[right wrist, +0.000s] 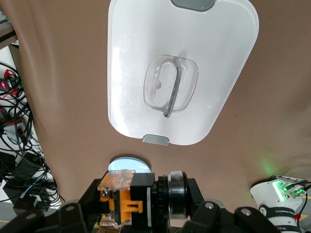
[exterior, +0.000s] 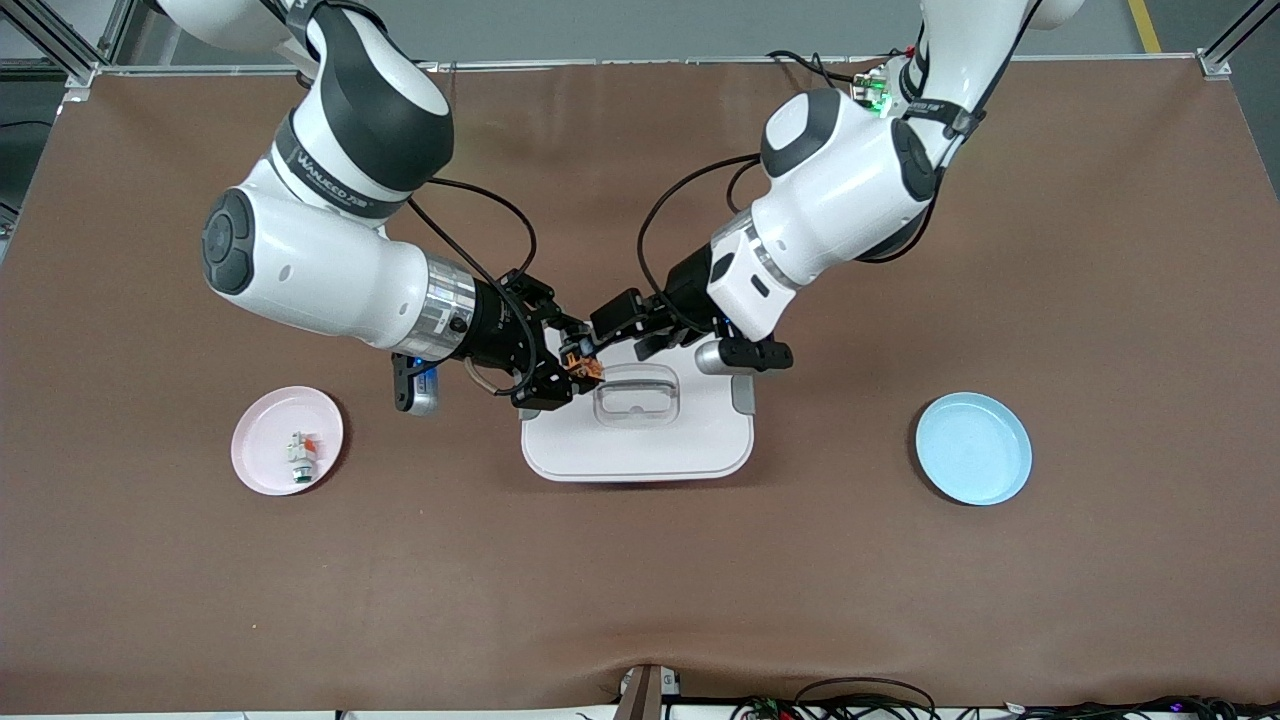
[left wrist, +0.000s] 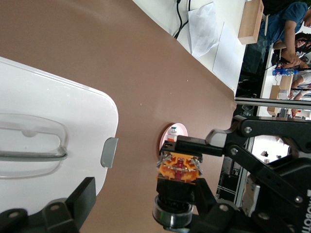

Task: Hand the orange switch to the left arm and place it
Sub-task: 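Grasp the switch with the left gripper while the right gripper releases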

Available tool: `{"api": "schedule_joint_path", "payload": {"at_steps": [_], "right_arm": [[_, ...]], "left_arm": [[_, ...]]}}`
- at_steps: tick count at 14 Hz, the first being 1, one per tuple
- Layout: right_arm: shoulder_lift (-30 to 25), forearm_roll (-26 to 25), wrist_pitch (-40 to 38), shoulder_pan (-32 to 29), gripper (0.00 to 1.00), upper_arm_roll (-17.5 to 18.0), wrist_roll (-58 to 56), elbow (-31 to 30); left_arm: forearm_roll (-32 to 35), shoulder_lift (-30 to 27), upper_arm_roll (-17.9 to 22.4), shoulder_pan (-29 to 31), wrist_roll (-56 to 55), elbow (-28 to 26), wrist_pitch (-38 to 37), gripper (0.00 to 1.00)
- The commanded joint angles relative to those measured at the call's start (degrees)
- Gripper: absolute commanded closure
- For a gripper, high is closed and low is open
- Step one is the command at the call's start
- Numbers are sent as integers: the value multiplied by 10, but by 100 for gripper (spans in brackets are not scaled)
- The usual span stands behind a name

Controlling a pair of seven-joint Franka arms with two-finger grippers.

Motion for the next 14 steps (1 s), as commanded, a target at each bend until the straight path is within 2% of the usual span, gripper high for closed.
{"api": "schedule_joint_path", "payload": {"at_steps": [1,6,11,12,14], "right_arm": [[11,-8,1,7,100,-3,15,21],[11,-8,1,7,100,-3,14,21],[11,-11,1,7,100,-3,14,21],[11,-11,2,7,100,-3,14,22],[11,-11,5,8,100,-2,14,21]], "left_arm": [[-13,12,1,-5,1,25,8,10],[-13,22,0,-8,2,41,9,10],[-11,45,1,-24,2,55,38,16],[-11,47,1,-24,2,57,38,19],[-11,55,1,-25,0,72,38,33]]}}
